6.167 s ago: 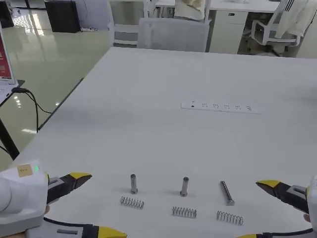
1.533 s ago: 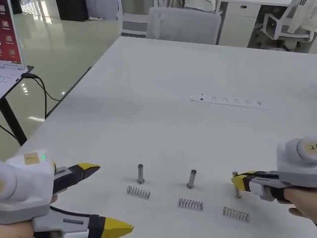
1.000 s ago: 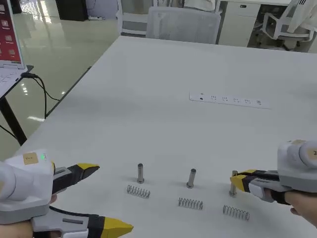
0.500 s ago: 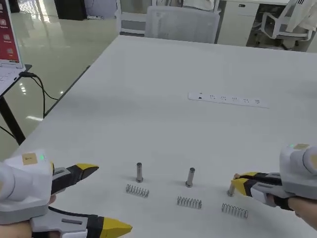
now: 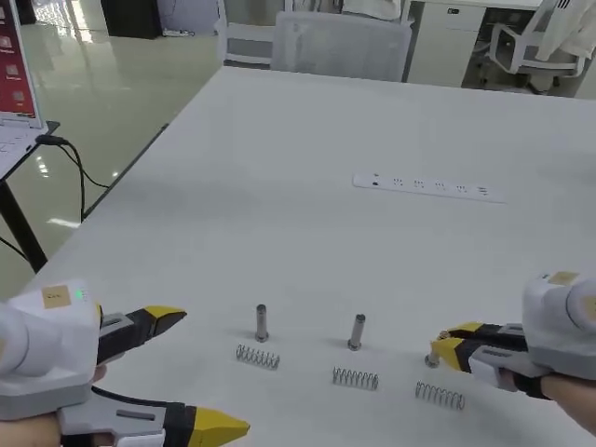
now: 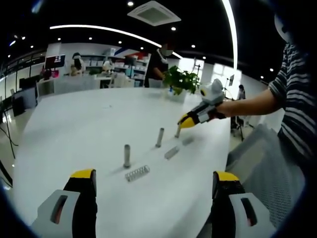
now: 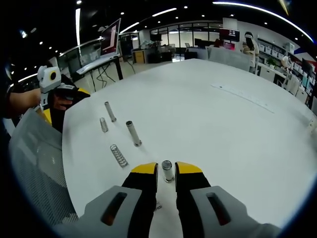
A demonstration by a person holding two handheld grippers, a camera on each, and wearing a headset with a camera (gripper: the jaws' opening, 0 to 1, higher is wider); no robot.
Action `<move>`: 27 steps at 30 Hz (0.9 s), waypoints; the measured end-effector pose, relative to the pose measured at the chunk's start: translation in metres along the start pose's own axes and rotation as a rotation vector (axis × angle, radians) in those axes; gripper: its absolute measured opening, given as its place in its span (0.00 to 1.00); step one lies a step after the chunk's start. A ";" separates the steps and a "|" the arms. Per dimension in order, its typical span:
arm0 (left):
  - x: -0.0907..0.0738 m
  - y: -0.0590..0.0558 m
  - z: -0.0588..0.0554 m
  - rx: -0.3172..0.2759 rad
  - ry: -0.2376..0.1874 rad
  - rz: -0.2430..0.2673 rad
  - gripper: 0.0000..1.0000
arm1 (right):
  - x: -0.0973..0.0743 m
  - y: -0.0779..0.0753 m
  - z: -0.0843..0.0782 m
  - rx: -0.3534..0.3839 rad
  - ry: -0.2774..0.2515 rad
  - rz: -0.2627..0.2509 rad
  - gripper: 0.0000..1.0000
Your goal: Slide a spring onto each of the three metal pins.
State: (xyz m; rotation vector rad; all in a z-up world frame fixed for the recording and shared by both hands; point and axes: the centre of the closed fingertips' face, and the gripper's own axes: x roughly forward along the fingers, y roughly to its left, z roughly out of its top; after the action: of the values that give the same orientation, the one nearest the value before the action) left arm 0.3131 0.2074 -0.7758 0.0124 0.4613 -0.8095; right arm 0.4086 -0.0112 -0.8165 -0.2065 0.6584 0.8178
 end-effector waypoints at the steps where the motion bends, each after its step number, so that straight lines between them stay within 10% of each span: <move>1: 0.000 0.000 0.000 0.000 0.000 0.000 0.95 | 0.000 0.000 0.000 -0.001 0.001 0.000 0.11; 27: -0.002 0.000 0.003 0.011 0.001 -0.004 0.95 | -0.011 0.005 0.007 -0.024 -0.025 0.004 0.26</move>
State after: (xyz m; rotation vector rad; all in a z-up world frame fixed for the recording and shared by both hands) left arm 0.3132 0.2082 -0.7728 0.0226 0.4583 -0.8161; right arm 0.4029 -0.0118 -0.8035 -0.2162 0.6261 0.8315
